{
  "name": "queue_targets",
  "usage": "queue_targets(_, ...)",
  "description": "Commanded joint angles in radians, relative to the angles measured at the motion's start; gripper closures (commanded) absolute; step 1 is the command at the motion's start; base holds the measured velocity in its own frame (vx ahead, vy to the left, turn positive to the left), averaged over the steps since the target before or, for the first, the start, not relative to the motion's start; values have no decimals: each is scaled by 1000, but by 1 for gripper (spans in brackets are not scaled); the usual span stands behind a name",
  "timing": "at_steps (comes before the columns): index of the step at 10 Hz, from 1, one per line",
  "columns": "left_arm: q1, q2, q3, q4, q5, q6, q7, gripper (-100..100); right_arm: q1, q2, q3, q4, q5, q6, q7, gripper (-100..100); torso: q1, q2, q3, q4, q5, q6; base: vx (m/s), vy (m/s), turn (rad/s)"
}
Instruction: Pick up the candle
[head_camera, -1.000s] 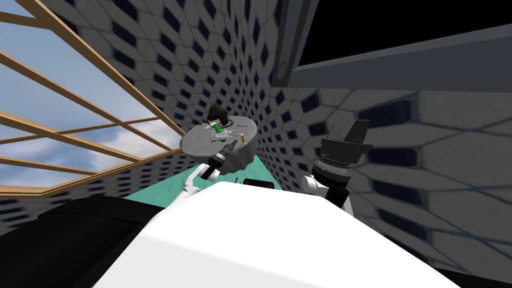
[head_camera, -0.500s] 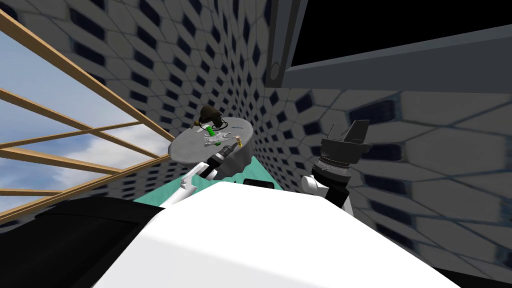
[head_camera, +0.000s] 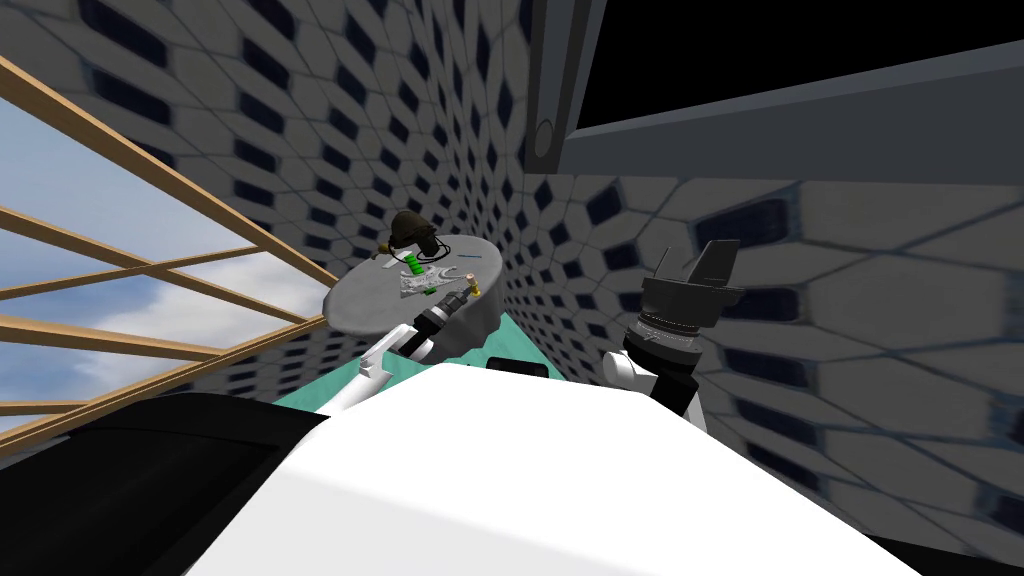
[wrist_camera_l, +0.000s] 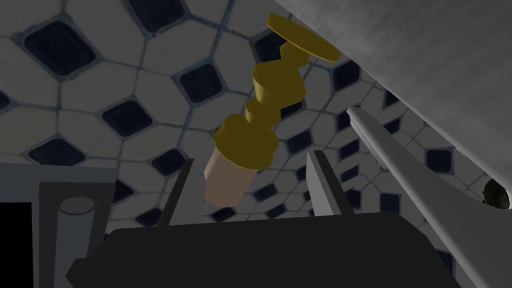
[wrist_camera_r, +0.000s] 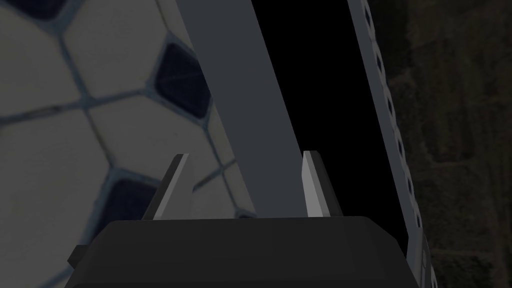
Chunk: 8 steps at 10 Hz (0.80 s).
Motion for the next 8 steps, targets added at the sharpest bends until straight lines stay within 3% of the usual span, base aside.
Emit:
queue_targets(1,0,0,0,0,0,0,0,100,0,0,0,0,0,0,0,0,0,0,0,0,0,0,0,0,0)
queue_targets(4,0,0,0,0,0,0,0,100,0,0,0,0,0,0,0,0,0,0,0,0,0,0,0,0,0)
queue_targets(5,0,0,0,0,0,0,0,0,0,0,0,0,0,0,0,0,0,0,0,0,0,0,0,0,0)
queue_targets(6,16,13,28,-14,16,15,6,-100,0,0,0,0,0,0,0,0,0,0,0,0,0,0,-44,22,-81)
queue_targets(8,46,44,75,-38,41,38,20,-100,0,0,0,0,0,0,0,0,3,6,3,1,0,0,-110,47,-112)
